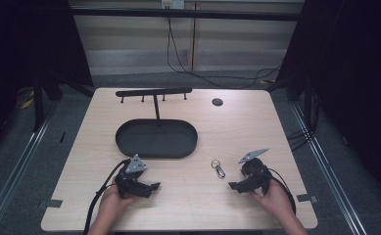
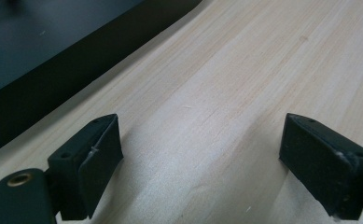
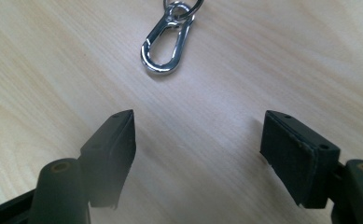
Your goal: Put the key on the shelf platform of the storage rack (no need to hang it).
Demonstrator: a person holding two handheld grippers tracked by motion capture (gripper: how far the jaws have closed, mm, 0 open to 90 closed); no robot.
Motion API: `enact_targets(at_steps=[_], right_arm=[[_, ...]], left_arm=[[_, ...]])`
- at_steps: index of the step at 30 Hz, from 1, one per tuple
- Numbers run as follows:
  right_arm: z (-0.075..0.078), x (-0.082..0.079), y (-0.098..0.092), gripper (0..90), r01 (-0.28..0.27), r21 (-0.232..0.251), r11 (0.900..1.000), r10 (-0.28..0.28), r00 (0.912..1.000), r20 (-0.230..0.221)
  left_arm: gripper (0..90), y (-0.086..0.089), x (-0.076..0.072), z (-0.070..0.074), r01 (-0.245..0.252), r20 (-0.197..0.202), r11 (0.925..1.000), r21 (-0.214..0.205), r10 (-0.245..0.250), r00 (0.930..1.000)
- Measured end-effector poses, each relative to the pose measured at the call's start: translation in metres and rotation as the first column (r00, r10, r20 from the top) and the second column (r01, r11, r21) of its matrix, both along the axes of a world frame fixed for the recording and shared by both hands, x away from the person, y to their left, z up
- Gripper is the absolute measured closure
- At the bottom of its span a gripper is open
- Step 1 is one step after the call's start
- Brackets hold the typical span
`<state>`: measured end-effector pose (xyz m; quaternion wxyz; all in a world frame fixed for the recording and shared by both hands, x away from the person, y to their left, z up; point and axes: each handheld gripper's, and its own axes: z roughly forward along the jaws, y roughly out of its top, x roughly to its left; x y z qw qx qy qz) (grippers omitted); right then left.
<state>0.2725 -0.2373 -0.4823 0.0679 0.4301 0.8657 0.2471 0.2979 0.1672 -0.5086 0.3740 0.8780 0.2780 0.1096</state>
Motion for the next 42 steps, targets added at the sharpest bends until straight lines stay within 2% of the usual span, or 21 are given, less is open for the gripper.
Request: enact_targets(at_steps=[4, 9, 15, 18, 28, 37, 40, 42], right_arm=[[0.004, 0.003, 0.006, 26.4, -0.021, -0.036, 0.9991, 0.02, 0.9995, -0.024], [0.011, 0.009, 0.013, 26.4, -0.024, -0.076, 0.9968, 0.019, 0.998, -0.061], [0.019, 0.016, 0.022, 26.5, -0.035, -0.107, 0.9936, 0.025, 0.9957, -0.089], [0.019, 0.02, 0.027, 27.6, -0.042, -0.134, 0.9901, 0.029, 0.9947, -0.099], [0.02, 0.03, 0.043, 30.4, -0.052, -0.161, 0.9856, 0.029, 0.9899, -0.139], [0.017, 0.041, 0.059, 35.8, -0.047, -0.208, 0.977, 0.012, 0.9854, -0.17], [0.015, 0.045, 0.064, 37.7, -0.057, -0.23, 0.9714, 0.018, 0.9863, -0.164], [0.015, 0.047, 0.067, 39.1, -0.052, -0.232, 0.9712, 0.012, 0.9854, -0.17]], left_arm=[[12.5, 0.0, 0.0, 0.0, 0.0, 0.001, 1.0, 0.001, 0.0, 1.0], [12.5, 0.0, 0.0, 0.0, 0.0, 0.0, 1.0, 0.0, 0.0, 1.0], [12.5, 0.0, 0.0, 0.0, 0.0, 0.0, 1.0, 0.0, 0.0, 1.0], [12.5, 0.0, 0.0, 0.0, 0.0, 0.0, 1.0, 0.001, 0.0, 1.0], [12.5, 0.0, 0.0, 0.0, 0.001, 0.0, 1.0, 0.001, -0.001, 1.0], [12.5, 0.0, 0.0, 0.0, 0.001, 0.0, 1.0, 0.001, -0.001, 1.0], [12.5, 0.0, 0.0, 0.0, 0.001, 0.0, 1.0, 0.001, -0.001, 1.0], [12.5, 0.0, 0.0, 0.0, 0.001, 0.0, 1.0, 0.0, -0.001, 1.0]])
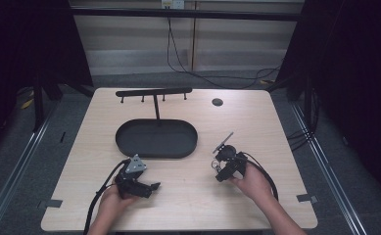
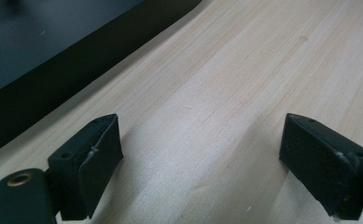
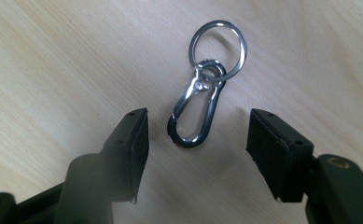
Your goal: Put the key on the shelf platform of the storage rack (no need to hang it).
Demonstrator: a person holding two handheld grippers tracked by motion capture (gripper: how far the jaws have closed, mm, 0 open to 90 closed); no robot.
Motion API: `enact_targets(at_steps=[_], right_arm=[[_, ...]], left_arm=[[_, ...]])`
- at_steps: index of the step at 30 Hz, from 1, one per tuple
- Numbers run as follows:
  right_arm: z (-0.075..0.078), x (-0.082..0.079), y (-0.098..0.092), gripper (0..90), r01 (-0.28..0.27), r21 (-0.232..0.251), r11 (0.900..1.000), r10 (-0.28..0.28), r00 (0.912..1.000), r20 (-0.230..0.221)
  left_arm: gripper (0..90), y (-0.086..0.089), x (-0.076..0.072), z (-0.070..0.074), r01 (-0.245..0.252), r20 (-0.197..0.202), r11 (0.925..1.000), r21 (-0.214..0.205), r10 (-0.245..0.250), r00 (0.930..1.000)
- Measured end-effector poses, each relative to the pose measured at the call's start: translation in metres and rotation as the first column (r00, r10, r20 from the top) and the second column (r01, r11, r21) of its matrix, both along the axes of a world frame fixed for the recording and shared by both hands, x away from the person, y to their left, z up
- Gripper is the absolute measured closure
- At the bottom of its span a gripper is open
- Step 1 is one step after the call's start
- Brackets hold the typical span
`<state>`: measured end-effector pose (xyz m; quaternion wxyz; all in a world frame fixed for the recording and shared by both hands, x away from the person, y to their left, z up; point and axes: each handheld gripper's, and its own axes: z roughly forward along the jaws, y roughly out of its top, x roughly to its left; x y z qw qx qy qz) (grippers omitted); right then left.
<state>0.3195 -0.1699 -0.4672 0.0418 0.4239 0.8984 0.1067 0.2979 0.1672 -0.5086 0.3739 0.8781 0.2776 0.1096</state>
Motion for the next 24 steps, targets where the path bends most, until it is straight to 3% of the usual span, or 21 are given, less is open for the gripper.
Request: enact_targets(at_steps=[12, 19, 24], right_arm=[[-0.0035, 0.0076, 0.0016, 49.6, 0.025, -0.012, 0.9996, -0.025, 0.9994, -0.023], [-0.0017, 0.0082, 0.0016, 66.9, 0.02, -0.015, 0.9997, -0.021, 0.9994, -0.029], [-0.0017, 0.0076, 0.0017, 67.9, 0.007, -0.019, 0.9998, -0.007, 0.9997, -0.022]], left_arm=[[12.5, 0.0, -0.0001, 0.0, -0.001, -0.001, 1.0, 0.0, 0.001, 1.0], [12.5, 0.0, 0.0, 0.0, 0.0, 0.0, 1.0, 0.0, 0.0, 1.0], [12.5, 0.0, 0.0, 0.0, 0.0, 0.0, 1.0, 0.0, 0.0, 1.0]])
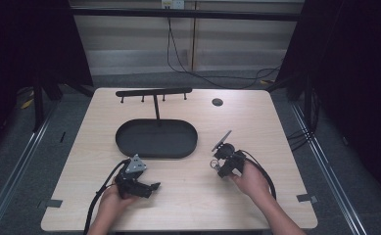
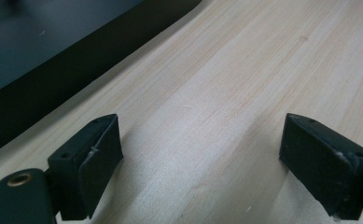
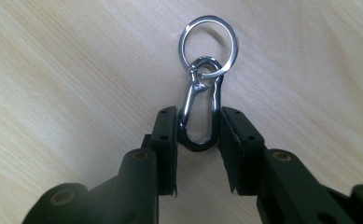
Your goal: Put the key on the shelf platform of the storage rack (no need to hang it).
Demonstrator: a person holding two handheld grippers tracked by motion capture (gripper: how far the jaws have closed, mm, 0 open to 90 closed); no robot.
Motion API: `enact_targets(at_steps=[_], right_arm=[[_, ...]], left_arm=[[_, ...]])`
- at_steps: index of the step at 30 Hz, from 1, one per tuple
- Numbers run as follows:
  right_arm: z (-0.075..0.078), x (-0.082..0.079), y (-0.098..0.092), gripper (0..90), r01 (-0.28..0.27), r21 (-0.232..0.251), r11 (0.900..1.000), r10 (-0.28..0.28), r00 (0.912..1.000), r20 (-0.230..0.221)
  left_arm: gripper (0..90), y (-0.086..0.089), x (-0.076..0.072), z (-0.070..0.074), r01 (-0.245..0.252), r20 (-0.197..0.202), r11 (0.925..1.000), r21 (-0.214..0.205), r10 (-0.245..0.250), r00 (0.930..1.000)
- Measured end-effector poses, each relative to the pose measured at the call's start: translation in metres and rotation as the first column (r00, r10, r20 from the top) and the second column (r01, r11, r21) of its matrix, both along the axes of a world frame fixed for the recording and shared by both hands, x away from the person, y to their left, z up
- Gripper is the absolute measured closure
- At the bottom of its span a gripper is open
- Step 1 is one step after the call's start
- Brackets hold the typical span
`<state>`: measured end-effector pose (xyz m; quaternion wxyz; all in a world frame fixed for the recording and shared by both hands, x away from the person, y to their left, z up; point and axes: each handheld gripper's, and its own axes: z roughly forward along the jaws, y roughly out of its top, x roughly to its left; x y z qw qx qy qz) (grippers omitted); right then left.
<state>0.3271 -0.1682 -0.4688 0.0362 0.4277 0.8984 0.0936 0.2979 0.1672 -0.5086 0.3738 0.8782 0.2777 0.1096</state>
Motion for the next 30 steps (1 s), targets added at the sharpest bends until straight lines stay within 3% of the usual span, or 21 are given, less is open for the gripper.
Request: enact_targets(at_steps=[16, 30], right_arm=[[0.012, -0.002, -0.003, 68.1, -0.02, 0.014, 0.9997, 0.02, 0.9996, 0.018], [0.042, 0.005, 0.003, 68.2, -0.045, 0.032, 0.9985, 0.044, 0.9981, 0.044]], left_arm=[[12.5, 0.0, 0.0, 0.0, -0.001, 0.0, 1.0, 0.0, 0.001, 1.0], [12.5, 0.0, 0.0, 0.0, 0.0, 0.0, 1.0, 0.0, 0.0, 1.0]])
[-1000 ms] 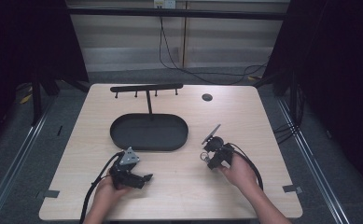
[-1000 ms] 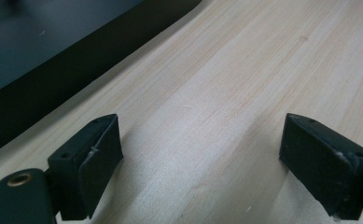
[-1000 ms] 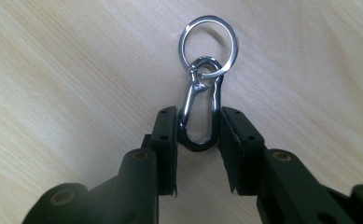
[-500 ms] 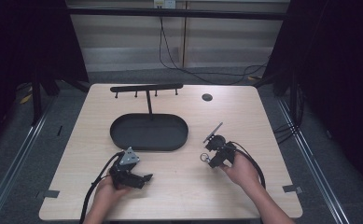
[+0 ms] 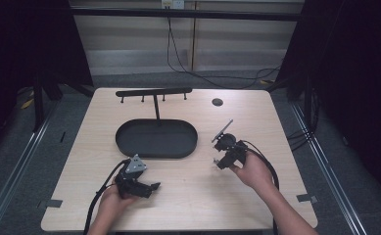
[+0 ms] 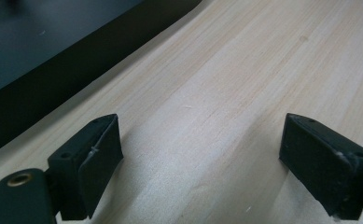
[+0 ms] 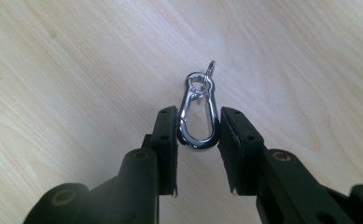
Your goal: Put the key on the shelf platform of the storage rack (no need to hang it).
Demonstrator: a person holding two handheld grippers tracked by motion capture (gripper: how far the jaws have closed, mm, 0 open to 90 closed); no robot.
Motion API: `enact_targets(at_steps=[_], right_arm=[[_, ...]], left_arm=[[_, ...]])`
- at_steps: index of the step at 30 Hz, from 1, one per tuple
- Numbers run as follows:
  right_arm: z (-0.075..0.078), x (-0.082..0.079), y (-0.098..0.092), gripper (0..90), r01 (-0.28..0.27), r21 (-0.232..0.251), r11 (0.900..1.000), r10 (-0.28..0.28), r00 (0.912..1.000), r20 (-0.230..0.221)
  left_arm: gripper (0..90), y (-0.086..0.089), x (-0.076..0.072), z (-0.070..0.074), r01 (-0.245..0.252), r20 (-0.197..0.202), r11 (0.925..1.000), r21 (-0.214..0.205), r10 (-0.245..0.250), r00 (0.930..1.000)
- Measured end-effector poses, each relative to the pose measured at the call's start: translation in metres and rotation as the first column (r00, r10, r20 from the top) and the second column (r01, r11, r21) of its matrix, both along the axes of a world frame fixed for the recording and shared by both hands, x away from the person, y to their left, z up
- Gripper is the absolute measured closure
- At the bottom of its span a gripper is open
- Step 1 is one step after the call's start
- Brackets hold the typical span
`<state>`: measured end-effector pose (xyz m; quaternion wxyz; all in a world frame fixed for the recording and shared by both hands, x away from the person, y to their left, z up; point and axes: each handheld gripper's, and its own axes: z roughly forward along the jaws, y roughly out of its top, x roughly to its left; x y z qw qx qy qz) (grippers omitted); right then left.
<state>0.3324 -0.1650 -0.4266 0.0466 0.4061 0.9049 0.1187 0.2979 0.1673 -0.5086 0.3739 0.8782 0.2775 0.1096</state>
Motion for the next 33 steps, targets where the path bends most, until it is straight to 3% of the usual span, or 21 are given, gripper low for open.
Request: enact_targets(at_steps=[16, 33], right_arm=[[0.024, 0.015, 0.012, 68.2, -0.027, 0.004, 0.9996, 0.027, 0.9996, -0.001], [0.032, 0.028, 0.033, 68.1, -0.071, 0.016, 0.9973, 0.071, 0.9975, -0.003]], left_arm=[[12.5, 0.0, 0.0, 0.0, 0.0, 0.0, 1.0, 0.0, 0.0, 1.0], [12.5, 0.0, 0.0, 0.0, 0.001, 0.0, 1.0, 0.002, -0.001, 1.0]])
